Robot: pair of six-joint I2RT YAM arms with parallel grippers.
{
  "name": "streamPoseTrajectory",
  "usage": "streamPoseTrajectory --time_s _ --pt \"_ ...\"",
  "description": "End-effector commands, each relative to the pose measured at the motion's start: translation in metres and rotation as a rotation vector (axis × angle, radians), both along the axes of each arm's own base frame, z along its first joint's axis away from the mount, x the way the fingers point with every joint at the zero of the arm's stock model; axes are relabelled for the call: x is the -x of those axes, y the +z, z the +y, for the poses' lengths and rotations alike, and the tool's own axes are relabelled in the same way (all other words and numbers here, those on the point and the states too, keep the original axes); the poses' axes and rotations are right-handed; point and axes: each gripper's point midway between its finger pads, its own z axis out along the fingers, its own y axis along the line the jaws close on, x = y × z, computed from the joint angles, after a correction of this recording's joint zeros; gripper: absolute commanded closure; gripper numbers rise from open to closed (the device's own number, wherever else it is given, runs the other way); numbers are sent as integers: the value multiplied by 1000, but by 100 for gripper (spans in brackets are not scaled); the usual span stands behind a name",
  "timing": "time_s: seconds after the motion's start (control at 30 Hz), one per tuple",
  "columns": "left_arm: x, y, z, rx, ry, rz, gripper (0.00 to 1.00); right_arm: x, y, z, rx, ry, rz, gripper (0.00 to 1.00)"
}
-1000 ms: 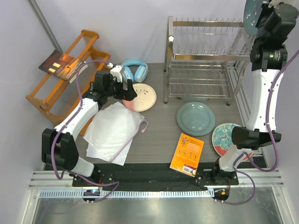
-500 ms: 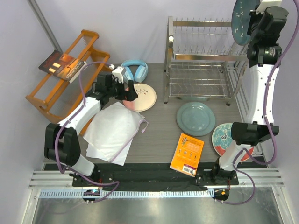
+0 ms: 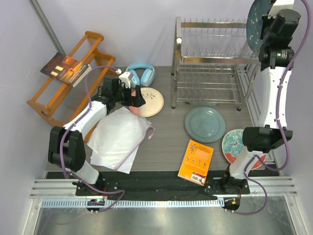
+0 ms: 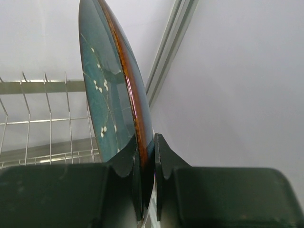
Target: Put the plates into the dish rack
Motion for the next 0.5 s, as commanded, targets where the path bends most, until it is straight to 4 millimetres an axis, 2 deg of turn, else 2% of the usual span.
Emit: streamPoseTrajectory --time_s 0.0,0.27,0.43,0.47 --pt "-8 18 -9 42 -17 -52 1 40 94 -2 51 -37 -303 99" --pt "-7 17 -8 44 -9 -41 1 25 68 -13 2 -91 -262 99" --pt "-6 17 -8 45 -8 -39 1 36 76 -21 -70 -162 -323 99" --pt "-6 17 -8 44 -9 -41 1 40 83 -23 -68 -169 -352 99"
